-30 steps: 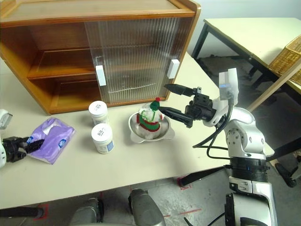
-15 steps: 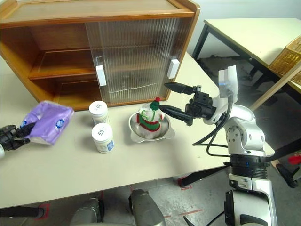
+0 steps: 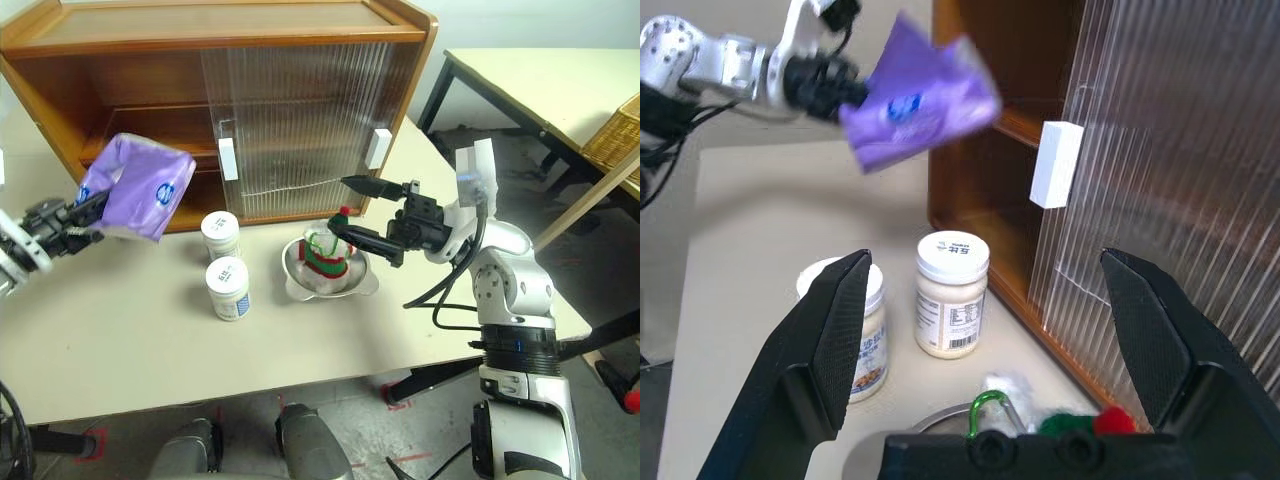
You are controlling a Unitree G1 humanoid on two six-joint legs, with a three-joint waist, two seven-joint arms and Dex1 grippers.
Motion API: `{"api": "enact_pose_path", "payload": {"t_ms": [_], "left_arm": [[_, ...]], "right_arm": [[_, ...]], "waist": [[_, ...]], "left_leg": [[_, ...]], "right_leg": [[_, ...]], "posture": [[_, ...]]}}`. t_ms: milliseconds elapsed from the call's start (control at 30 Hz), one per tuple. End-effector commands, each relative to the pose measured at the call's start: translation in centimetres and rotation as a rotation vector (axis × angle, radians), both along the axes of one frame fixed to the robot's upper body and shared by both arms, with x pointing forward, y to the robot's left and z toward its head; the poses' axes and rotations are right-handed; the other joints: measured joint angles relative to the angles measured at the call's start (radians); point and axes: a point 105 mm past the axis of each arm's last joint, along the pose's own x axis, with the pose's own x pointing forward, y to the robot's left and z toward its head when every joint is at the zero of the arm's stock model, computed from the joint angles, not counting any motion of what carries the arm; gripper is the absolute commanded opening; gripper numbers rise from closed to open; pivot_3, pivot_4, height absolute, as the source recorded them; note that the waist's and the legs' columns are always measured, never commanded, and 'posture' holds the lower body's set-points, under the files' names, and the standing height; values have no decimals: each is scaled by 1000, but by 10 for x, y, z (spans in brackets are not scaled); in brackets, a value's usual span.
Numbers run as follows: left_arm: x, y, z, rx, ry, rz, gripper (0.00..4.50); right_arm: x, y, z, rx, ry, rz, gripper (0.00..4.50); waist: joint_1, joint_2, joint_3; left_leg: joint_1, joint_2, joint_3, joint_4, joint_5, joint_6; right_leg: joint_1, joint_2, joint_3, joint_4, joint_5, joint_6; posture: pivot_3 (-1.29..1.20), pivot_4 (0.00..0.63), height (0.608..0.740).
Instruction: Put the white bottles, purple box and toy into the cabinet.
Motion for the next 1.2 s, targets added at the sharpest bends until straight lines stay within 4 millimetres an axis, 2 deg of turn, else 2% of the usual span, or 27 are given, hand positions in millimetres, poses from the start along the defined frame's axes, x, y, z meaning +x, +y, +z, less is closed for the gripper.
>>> {"api": "enact_pose_path", "payload": {"t_ms": [33,200,333,533,667,800,900,1200], "left_arm": [[8,1,8,18,-12,36,10],[30,3,19,24,-44,128,10],[48,1,15,56,-39,179,10],[74,0,24,20,-92,233,10],[85,1,30,12,-122,265,10],[88,-8,27,26,-118,244,10],[89,-6,29,25,-130,259,968],[87,-6,34,20,-153,257,4097]], "right_arm": [[-3,2,-1,-1,0,10,4500],[-2,3,-2,10,-1,4,4500],[-2,4,-4,10,2,7,4500],[-4,1,-6,15,8,-11,4500],[-4,-1,-6,15,6,-20,4500],[-5,-2,-7,15,7,-26,4500],[-5,-2,-7,16,6,-28,4500],[-4,-1,-6,17,5,-26,4500]], "waist": [[0,0,0],[2,-1,0],[2,-1,0],[3,-2,1],[0,-2,1],[-1,-2,1],[1,-2,1],[-10,-2,2]], "left_leg": [[2,-2,2,-1,0,0],[3,-3,7,-1,0,0],[3,-2,7,-1,-1,1],[2,-2,8,-1,-1,2],[2,-3,10,-1,-2,3],[2,-3,10,-1,-1,4],[2,-4,10,-1,2,6],[1,-5,11,0,3,9]], "right_leg": [[1,0,0,0,0,0],[2,1,0,0,0,0],[2,0,1,0,-1,2],[1,0,2,-1,-1,3],[1,0,2,-2,-1,5],[2,0,2,-2,0,7],[4,0,2,-2,-4,17],[3,-2,4,-4,-2,19]], "posture": [[-260,101,740],[-261,100,740],[-269,102,740],[-283,101,740],[-291,100,740],[-297,99,740],[-297,98,740],[-289,97,740]]}}
